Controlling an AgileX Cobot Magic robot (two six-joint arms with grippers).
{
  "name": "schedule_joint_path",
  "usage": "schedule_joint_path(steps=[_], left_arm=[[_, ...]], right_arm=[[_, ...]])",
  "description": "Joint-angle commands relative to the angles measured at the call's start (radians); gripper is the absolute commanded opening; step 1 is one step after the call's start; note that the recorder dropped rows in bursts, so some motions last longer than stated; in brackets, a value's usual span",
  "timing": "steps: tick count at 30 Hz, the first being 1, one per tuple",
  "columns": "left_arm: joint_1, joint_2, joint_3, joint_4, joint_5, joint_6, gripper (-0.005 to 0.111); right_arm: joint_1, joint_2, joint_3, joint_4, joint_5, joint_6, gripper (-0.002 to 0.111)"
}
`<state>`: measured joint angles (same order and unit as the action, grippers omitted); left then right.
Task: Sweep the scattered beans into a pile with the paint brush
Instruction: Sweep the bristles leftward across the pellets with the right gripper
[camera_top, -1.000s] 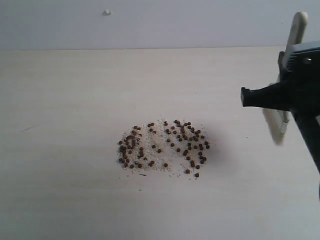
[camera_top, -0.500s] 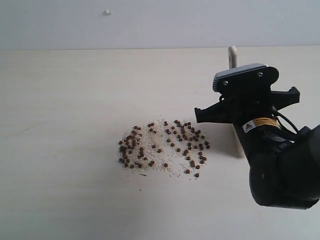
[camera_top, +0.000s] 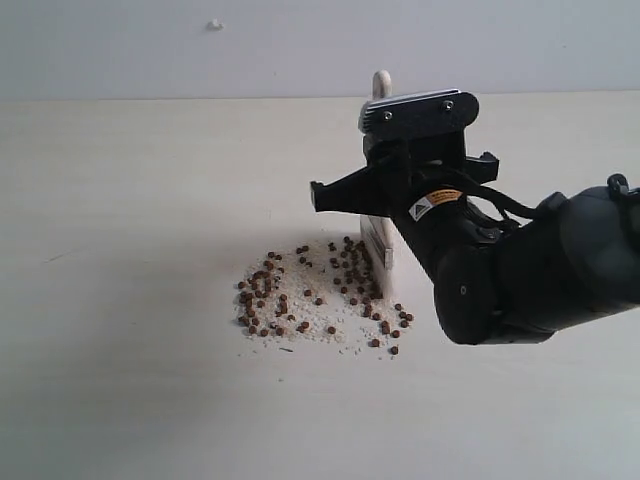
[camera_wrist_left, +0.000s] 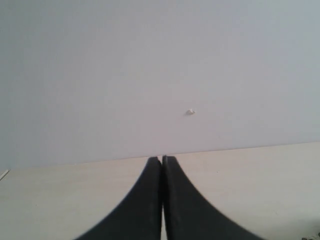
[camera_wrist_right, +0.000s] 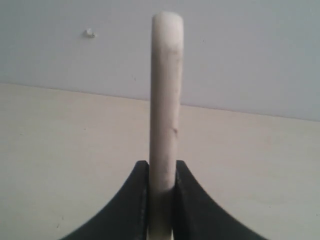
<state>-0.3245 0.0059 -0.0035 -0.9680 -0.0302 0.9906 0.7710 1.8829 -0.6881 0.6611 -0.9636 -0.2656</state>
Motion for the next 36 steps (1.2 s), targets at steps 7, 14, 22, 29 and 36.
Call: schedule_joint_path(steps=[7, 14, 22, 29, 36], left_arm=[[0.002, -0.006, 0.003, -0.006, -0.001, 0.001, 0.0], [0.002, -0.006, 0.003, -0.006, -0.001, 0.001, 0.0], [0.002, -0.006, 0.003, -0.006, -0.001, 0.001, 0.0], [0.002, -0.006, 0.003, -0.006, -0.001, 0.001, 0.0], [0.002, -0.006, 0.003, -0.006, -0.001, 0.001, 0.0]], right_arm=[[0.003, -0.224, -0.007, 0.355, 0.049, -0.506, 0.0], [0.113, -0.242, 0.063, 0.642, -0.021, -0.67, 0.0], [0.296, -0.193, 0.087, 0.81, -0.104, -0.663, 0.0], [0.369, -0.087, 0.087, 0.854, -0.146, -0.551, 0.0], [0.404, -0.022, 0.023, 0.824, -0.107, -0.442, 0.0]])
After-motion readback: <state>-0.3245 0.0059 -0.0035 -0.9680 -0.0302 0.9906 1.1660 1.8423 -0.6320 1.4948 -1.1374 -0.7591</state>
